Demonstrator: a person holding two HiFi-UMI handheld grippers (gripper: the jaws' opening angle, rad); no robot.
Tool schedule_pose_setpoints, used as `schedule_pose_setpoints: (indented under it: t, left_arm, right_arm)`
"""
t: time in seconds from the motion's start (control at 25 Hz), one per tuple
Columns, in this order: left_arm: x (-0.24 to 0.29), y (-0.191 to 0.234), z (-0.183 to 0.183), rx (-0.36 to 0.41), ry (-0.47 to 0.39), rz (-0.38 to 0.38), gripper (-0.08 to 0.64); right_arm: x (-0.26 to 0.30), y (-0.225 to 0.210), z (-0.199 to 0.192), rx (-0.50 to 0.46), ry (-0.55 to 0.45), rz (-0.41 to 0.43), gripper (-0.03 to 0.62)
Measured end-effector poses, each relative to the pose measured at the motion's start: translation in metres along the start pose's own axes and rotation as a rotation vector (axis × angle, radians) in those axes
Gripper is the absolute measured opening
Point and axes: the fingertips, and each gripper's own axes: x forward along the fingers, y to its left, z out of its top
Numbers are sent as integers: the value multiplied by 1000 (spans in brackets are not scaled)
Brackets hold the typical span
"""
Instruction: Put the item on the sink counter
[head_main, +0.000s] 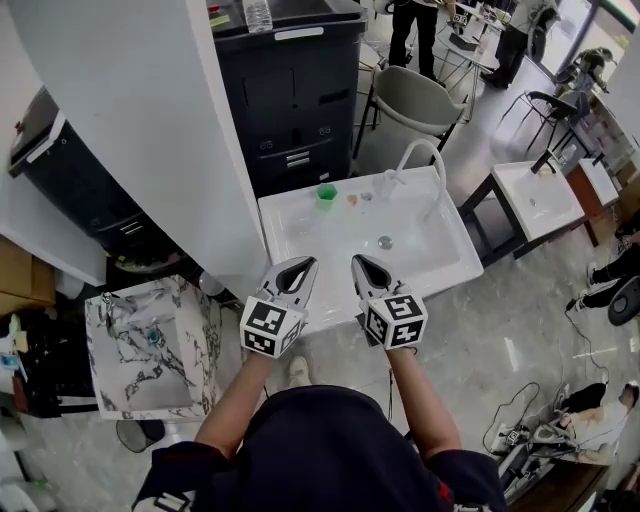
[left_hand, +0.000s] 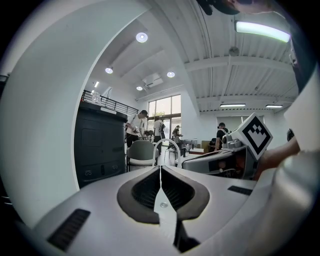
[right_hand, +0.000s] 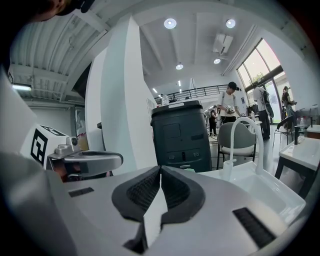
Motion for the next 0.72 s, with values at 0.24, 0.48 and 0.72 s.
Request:
schedule_pose_setpoints:
  t: [0.24, 0.48, 0.72]
  left_arm:
    - [-18, -16, 1, 4, -8, 20, 20]
    - [-35, -42, 4, 12, -24, 26, 20]
    - [-56, -66, 6, 23, -40, 39, 20]
  right_arm:
    - [-20, 14, -2, 5, -22, 23, 35]
    - [-47, 27, -9, 3, -37, 34, 35]
    - [-75, 39, -14, -2, -54, 45, 35]
